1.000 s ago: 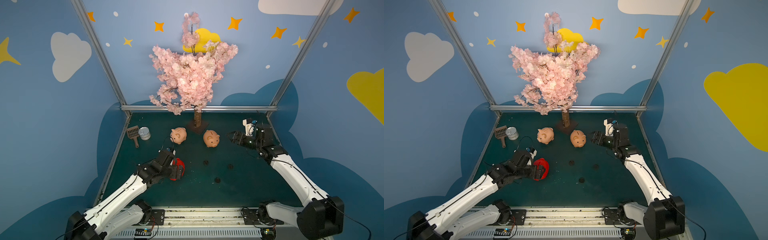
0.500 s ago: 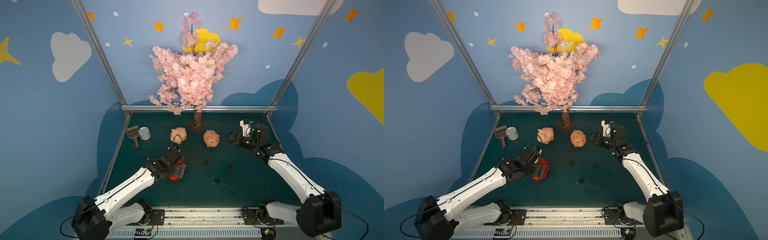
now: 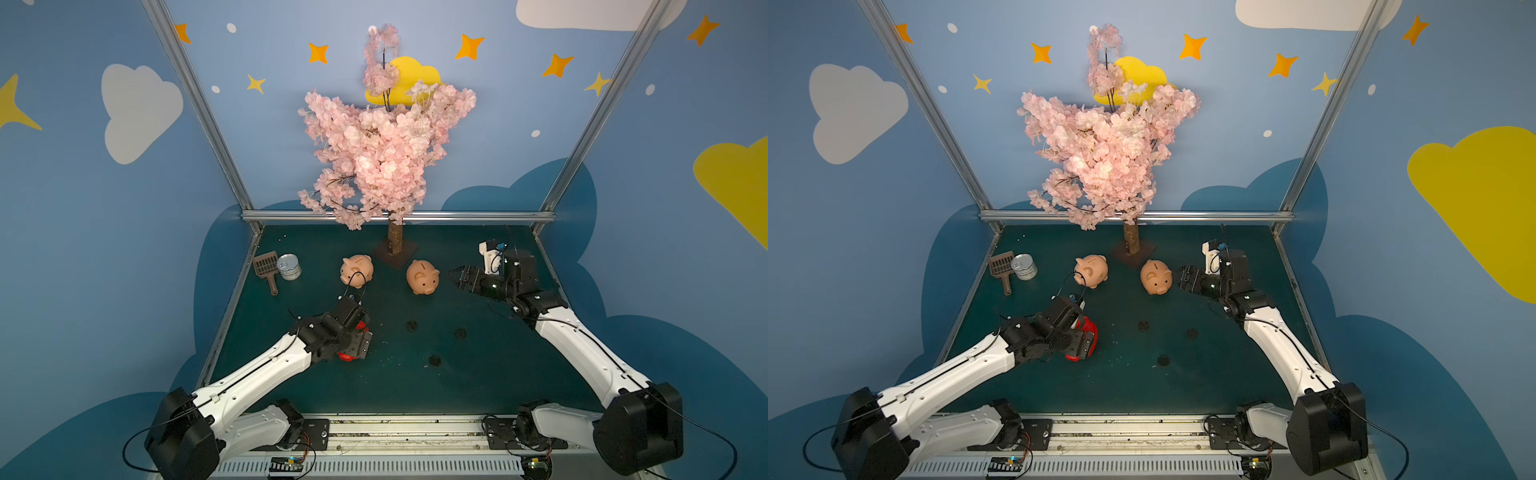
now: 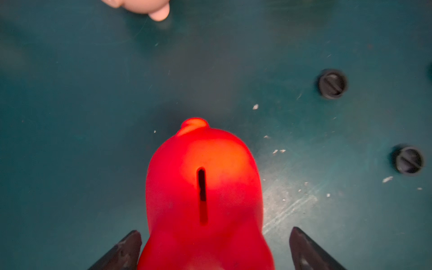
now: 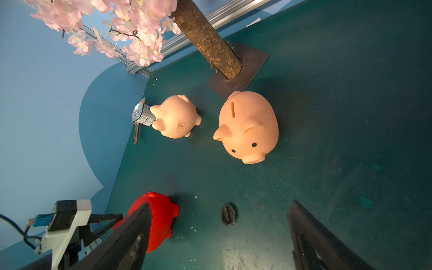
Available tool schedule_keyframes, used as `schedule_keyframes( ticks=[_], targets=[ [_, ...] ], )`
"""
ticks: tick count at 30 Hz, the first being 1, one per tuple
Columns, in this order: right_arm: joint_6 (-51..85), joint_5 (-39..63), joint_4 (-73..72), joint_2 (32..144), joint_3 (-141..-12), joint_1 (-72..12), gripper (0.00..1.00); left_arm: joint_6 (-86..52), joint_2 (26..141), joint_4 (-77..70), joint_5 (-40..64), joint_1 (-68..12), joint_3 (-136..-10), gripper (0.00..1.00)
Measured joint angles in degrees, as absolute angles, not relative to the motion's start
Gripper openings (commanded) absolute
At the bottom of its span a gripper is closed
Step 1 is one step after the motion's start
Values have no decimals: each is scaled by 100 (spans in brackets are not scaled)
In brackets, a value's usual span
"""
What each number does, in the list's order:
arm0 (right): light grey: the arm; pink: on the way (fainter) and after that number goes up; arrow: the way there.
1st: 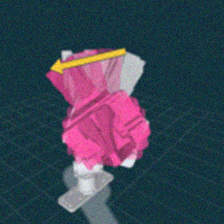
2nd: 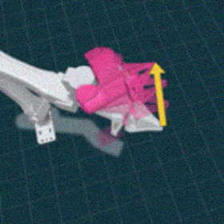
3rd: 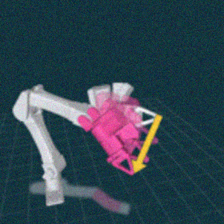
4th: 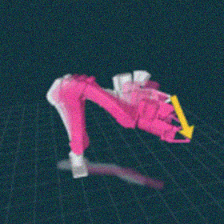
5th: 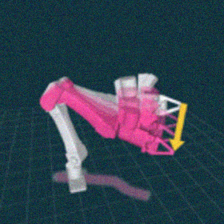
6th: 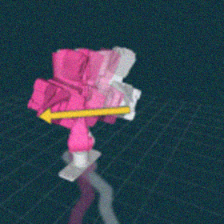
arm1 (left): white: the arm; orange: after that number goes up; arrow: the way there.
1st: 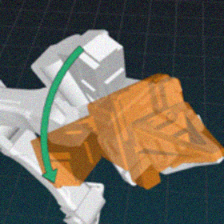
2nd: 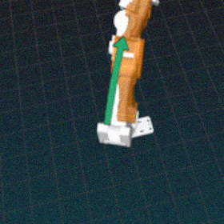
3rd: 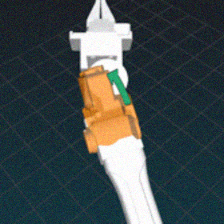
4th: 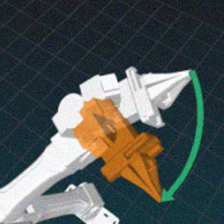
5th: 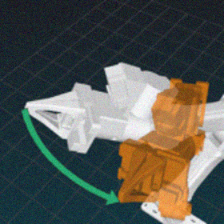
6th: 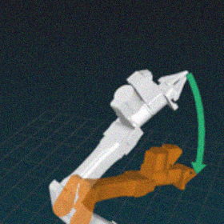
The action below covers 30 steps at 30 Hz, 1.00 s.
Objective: Close piggy banks
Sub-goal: Turn over the piggy bank at the center of the board.
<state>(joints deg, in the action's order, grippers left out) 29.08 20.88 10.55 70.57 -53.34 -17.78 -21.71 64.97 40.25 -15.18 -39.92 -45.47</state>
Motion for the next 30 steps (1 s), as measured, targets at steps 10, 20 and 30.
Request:
schedule_keyframes(
  ticks=[10, 20, 30],
  targets=[
    [2910, 2078, 1059, 7059, -5334, -1824, 90, -2480, 6552, 4158, -1680, -4010, -4506, 92],
    [2910, 2062, 1125, 7078, -5334, -1861, 90, -2486, 6436, 3979, -1603, -4016, -4359, 79],
    [2849, 2027, 1275, 7039, -5258, -1892, 90, -2491, 6438, 3562, -1131, -3931, -4322, 71]
  ],
)
